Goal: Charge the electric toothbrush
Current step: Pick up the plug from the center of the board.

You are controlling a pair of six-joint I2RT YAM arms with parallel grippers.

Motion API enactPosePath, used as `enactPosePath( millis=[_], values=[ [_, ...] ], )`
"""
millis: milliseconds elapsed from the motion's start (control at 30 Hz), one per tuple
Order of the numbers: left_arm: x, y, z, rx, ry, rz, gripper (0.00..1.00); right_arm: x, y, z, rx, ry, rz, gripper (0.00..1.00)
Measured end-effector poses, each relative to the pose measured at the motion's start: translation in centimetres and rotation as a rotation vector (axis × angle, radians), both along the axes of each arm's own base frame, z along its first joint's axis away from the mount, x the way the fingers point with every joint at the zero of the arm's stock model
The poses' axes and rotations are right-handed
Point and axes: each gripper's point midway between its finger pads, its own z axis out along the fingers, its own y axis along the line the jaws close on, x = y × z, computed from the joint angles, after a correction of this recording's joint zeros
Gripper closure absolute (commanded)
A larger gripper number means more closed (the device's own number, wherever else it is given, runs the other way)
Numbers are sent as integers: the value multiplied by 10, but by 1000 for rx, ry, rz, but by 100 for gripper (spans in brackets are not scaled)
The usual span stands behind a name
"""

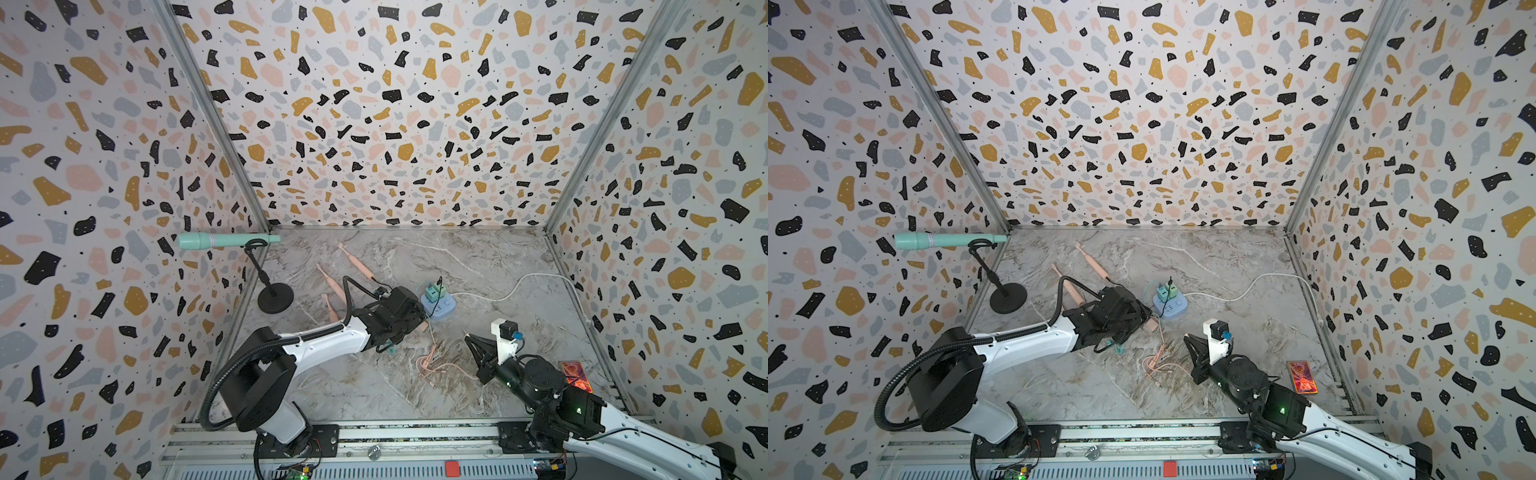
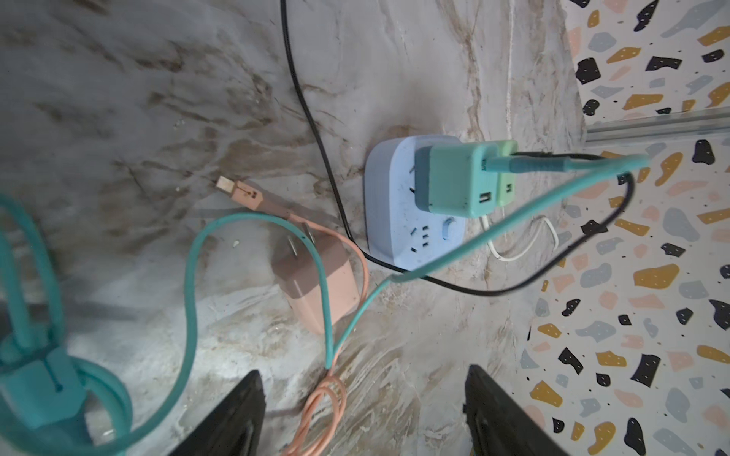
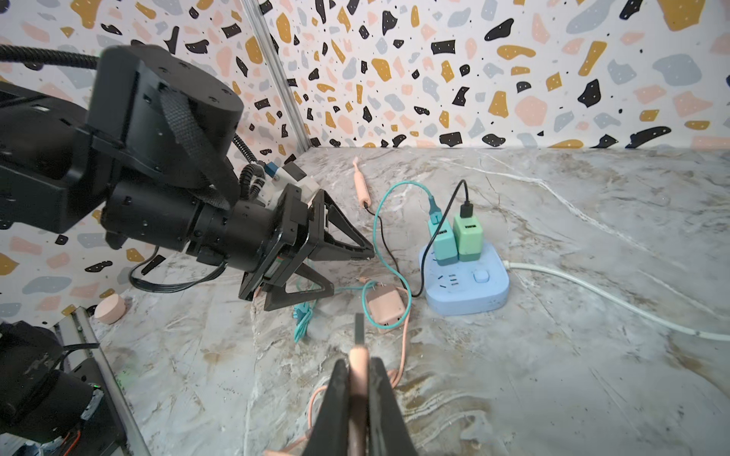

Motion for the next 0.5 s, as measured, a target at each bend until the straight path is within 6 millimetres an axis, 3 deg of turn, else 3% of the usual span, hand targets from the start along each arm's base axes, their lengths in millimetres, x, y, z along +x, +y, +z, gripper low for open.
enactPosePath(
  millis=[100, 267, 500],
  values=[
    [-8, -6, -4, -19, 5, 8, 44, -1, -3, 3, 12, -5, -5, 100],
    [-42, -2, -10, -59, 24, 33, 48, -2, -6, 11, 44, -22, -6, 100],
    [-43, -11, -32, -24, 73, 48, 52, -2, -6, 9, 37, -18, -5, 100]
  ],
)
